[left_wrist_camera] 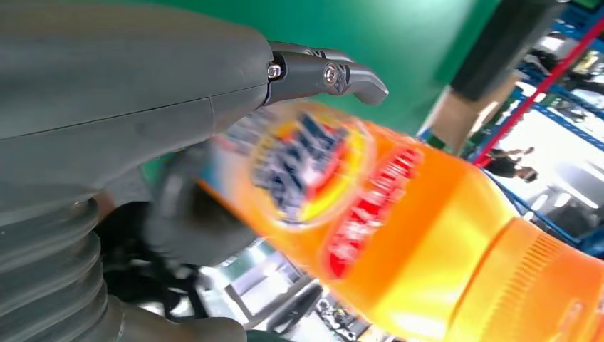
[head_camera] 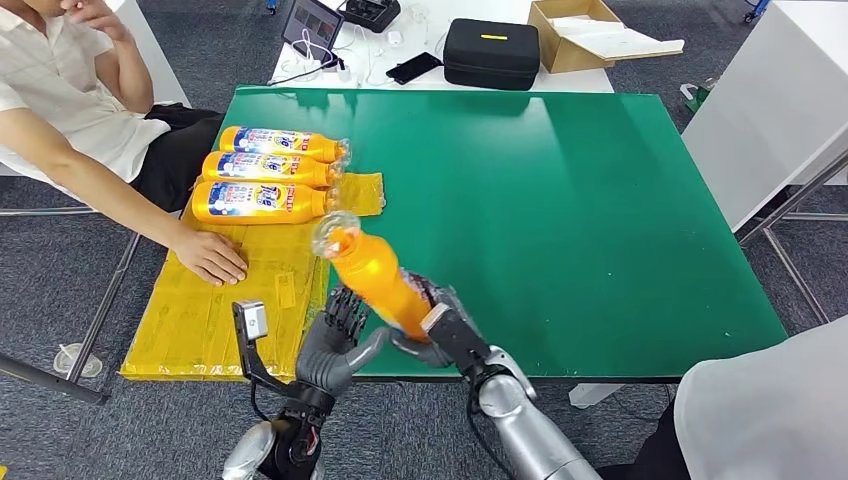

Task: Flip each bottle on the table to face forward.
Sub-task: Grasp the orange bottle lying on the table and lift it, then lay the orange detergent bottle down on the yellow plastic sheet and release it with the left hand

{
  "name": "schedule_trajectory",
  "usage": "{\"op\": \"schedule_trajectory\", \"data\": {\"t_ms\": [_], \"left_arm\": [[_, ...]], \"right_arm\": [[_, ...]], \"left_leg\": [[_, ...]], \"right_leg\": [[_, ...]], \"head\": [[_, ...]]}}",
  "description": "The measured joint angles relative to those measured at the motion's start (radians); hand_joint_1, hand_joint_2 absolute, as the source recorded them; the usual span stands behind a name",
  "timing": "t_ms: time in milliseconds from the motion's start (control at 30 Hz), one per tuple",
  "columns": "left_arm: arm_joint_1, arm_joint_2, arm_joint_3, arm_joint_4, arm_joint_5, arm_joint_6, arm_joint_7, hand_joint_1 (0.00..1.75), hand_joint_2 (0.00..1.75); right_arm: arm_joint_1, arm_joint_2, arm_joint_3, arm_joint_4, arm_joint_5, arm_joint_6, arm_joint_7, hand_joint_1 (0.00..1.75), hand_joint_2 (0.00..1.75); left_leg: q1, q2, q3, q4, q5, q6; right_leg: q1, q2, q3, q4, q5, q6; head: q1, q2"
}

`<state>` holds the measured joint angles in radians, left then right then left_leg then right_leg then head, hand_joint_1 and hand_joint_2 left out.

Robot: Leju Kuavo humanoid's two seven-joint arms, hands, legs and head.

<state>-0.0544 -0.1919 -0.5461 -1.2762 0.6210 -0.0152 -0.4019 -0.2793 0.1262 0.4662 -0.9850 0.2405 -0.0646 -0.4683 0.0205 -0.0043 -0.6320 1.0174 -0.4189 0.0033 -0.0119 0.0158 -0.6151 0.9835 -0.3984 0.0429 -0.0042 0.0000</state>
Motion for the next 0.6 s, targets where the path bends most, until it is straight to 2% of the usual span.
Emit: {"op": "schedule_trajectory", "data": {"t_ms": [233,600], "left_arm": [[-0.011,0.0,0.032,-0.028,0.0,0.009,-0.017,0.0,1.75],[-0.018,-0.001,0.05,-0.033,-0.016,0.039,-0.038,0.0,1.75]], "right_arm": [[-0.001,0.028,0.067,0.019,0.0,0.006,0.0,1.75,1.75],[-0.008,0.037,0.117,0.041,0.032,-0.015,0.027,1.75,1.75]], "left_leg": [[0.0,0.0,0.0,0.0,0.0,0.0],[0.0,0.0,-0.001,0.0,0.0,0.0]], "right_leg": [[0.0,0.0,0.0,0.0,0.0,0.0],[0.0,0.0,0.0,0.0,0.0,0.0]], "head": [[0.0,0.0],[0.0,0.0]]}}
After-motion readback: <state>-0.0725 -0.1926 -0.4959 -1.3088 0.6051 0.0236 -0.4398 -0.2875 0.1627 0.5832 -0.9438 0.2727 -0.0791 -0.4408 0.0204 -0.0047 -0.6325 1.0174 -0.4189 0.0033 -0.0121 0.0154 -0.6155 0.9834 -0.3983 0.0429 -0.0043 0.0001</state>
